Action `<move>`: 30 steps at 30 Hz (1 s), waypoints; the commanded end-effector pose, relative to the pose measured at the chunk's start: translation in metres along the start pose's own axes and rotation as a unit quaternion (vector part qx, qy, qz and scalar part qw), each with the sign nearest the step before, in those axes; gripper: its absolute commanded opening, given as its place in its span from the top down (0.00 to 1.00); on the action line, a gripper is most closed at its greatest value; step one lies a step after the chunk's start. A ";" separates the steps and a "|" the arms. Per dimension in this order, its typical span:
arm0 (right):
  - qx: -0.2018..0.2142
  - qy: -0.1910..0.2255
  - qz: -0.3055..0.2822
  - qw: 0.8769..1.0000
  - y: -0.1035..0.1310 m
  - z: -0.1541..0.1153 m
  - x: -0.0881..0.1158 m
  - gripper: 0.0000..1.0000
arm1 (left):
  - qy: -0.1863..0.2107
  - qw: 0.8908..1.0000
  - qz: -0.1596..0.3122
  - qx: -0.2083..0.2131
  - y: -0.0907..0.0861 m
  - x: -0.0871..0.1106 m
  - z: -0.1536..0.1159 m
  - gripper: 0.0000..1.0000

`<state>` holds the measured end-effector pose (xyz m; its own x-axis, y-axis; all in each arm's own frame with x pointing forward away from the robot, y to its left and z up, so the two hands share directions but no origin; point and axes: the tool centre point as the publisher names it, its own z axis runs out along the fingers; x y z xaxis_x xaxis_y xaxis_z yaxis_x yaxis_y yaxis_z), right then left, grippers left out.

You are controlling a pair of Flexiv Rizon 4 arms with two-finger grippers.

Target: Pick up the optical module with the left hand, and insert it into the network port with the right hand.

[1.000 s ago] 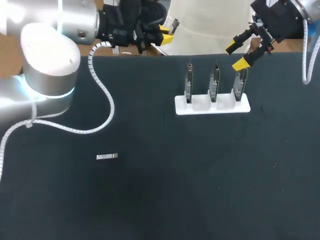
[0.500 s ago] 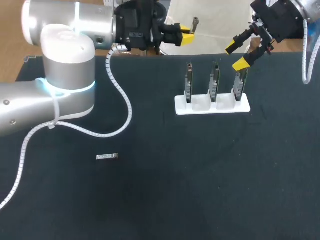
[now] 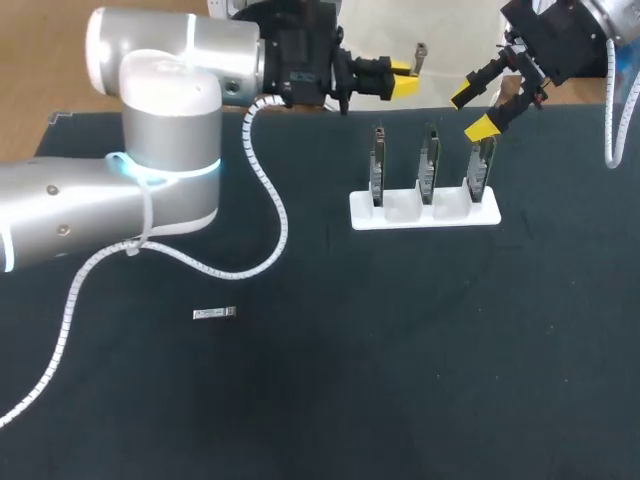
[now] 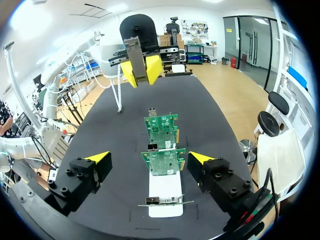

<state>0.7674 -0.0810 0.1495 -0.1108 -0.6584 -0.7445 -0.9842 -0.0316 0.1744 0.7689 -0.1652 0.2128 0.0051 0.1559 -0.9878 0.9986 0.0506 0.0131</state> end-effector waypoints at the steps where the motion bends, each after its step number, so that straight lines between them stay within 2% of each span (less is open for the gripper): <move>1: 0.001 -0.001 -0.001 1.000 0.001 0.000 0.000 0.00 | -0.006 1.000 -0.003 0.002 0.006 0.005 0.014 1.00; 12: 0.001 -0.001 -0.001 1.000 0.001 0.000 0.000 0.00 | -0.014 1.000 -0.006 0.015 0.002 0.013 0.036 1.00; 30: 0.001 -0.001 -0.001 1.000 0.001 0.000 0.000 0.00 | -0.016 0.999 -0.022 0.017 0.001 0.028 0.036 1.00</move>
<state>0.7674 -0.0810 0.1495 -0.1108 -0.6584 -0.7445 -0.9842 -0.0316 0.1744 0.7708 -0.1971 0.1818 -0.0370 0.1278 -0.9911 0.9991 0.0250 -0.0340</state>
